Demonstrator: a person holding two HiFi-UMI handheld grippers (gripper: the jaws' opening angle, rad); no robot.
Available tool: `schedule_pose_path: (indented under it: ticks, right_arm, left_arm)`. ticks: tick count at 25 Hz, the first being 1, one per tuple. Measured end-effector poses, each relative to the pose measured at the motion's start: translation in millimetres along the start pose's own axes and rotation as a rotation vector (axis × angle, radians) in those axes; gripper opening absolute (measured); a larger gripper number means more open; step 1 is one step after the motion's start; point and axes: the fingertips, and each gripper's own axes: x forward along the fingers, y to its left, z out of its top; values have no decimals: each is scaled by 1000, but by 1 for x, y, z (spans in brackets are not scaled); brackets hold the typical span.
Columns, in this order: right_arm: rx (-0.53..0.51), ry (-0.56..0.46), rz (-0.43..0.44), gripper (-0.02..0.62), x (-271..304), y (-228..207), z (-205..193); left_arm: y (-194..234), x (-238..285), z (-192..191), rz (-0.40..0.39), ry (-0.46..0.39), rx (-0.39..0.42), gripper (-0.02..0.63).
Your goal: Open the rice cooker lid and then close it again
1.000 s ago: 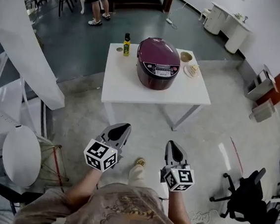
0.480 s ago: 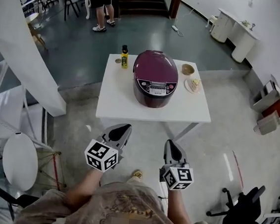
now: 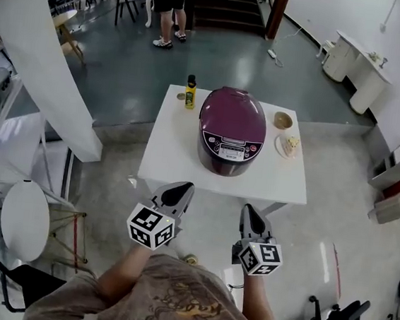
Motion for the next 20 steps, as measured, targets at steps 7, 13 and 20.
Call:
schedule_pose_path:
  ticks: [7, 13, 20]
  right_arm:
    - [12, 0, 26, 3, 28, -13, 10]
    - [10, 4, 17, 3, 50, -21, 11]
    - [-5, 4, -7, 3, 83, -31, 22]
  left_arm:
    - [13, 18, 11, 21, -13, 9, 20]
    - [27, 42, 14, 2, -11, 6, 20]
    - [49, 85, 24, -44, -10, 13, 20]
